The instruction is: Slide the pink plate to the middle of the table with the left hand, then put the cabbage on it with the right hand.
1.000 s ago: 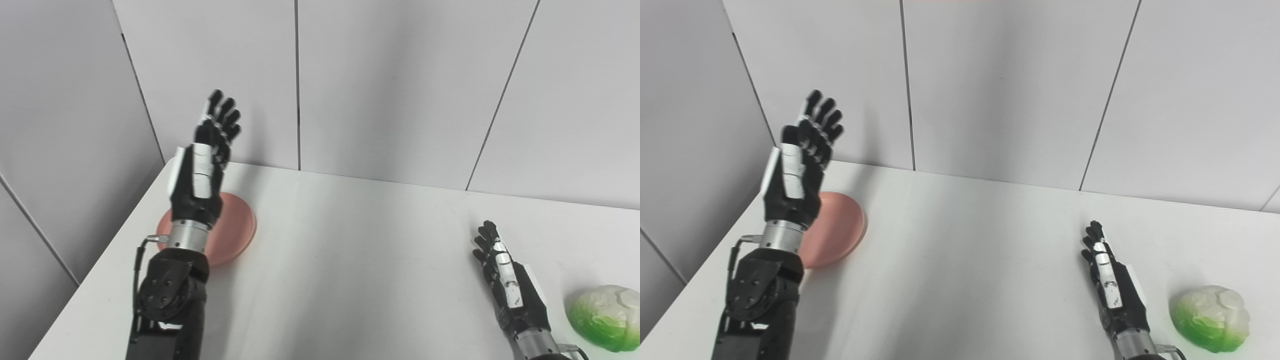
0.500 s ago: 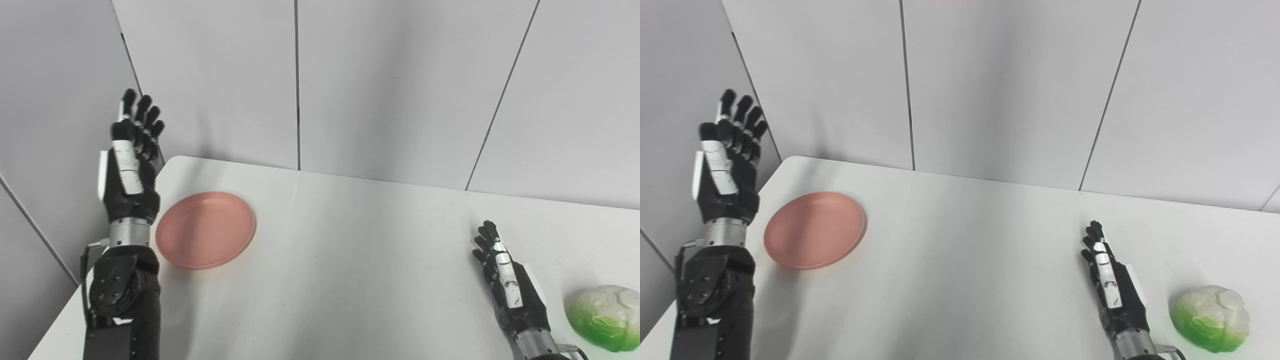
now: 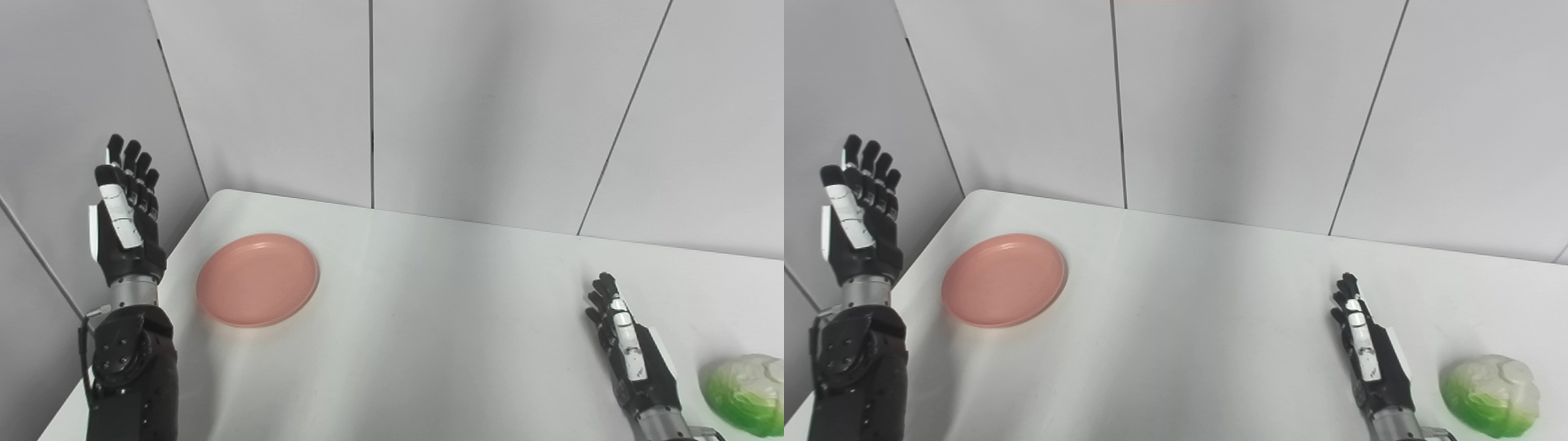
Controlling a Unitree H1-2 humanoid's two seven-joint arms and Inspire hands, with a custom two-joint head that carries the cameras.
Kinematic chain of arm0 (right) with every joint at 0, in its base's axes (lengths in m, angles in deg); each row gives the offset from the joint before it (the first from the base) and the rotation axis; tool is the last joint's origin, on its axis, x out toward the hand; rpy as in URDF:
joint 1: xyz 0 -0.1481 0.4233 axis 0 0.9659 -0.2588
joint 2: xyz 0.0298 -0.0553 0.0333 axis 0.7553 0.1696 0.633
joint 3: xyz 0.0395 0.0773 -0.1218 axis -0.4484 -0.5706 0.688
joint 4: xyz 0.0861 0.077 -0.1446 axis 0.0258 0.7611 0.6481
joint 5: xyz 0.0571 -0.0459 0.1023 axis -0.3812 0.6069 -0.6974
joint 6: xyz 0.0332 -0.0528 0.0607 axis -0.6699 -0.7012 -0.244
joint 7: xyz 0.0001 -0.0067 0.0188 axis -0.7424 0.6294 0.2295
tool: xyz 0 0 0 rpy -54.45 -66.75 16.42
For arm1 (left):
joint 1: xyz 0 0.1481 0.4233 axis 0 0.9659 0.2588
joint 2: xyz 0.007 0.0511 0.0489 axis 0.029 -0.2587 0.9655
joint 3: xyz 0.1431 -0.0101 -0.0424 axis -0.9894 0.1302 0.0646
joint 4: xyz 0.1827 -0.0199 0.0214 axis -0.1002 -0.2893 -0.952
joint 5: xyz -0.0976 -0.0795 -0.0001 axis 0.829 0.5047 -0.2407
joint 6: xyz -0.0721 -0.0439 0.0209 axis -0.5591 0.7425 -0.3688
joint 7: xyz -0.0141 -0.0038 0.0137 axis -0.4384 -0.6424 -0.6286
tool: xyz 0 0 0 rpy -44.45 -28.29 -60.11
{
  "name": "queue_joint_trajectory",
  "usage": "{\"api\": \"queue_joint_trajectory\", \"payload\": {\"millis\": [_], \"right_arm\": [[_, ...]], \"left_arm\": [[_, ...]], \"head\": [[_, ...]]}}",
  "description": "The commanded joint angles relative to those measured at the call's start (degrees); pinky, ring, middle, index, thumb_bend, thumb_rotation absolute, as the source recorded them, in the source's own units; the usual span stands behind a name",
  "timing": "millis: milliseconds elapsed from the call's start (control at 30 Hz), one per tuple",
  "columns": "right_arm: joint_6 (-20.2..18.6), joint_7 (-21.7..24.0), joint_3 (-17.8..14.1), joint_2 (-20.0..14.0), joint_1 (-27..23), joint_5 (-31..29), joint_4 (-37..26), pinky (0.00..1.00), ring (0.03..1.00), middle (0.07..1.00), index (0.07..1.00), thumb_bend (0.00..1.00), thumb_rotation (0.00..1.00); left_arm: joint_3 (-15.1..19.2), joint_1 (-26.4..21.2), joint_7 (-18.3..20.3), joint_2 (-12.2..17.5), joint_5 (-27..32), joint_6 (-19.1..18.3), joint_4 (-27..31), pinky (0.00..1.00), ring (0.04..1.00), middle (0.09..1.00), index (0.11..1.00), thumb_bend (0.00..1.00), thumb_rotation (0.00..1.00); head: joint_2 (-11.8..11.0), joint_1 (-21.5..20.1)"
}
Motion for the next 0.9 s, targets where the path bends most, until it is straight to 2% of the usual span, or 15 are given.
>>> {"api": "queue_joint_trajectory", "payload": {"millis": [0, 367, 533, 867], "right_arm": [[-1.0, -0.5, -0.4, -0.6, 0.2, 0.4, -0.8, 1.0, 1.0, 1.0, 1.0, 0.15, 1.0], [0.2, 0.1, -0.3, -0.8, 0.0, 0.1, 0.2, 1.0, 1.0, 1.0, 1.0, 0.16, 1.0], [-0.9, -0.6, -0.5, -0.5, 0.2, 0.1, -0.9, 1.0, 1.0, 1.0, 1.0, 0.16, 1.0], [-1.6, -0.3, -0.4, -0.7, 0.5, 0.5, -1.7, 1.0, 1.0, 1.0, 1.0, 0.18, 1.0]], "left_arm": [[-0.1, -2.8, -0.5, 1.6, -0.3, 2.3, -0.8, 0.99, 0.976, 0.982, 0.983, 0.86, 0.97], [0.5, -3.8, -0.7, 2.3, 0.9, 3.7, -8.9, 1.0, 0.992, 0.986, 0.989, 0.86, 0.97], [0.7, -4.2, -1.6, 2.4, 1.2, 2.4, -10.9, 1.0, 0.992, 0.985, 0.986, 0.86, 0.98], [1.1, -5.1, -0.8, 3.4, 2.4, 2.8, -17.7, 1.0, 0.991, 0.991, 0.986, 0.89, 0.97]], "head": [[0.2, 0.1], [0.4, 0.1], [0.6, 0.1], [0.7, 0.1]]}}
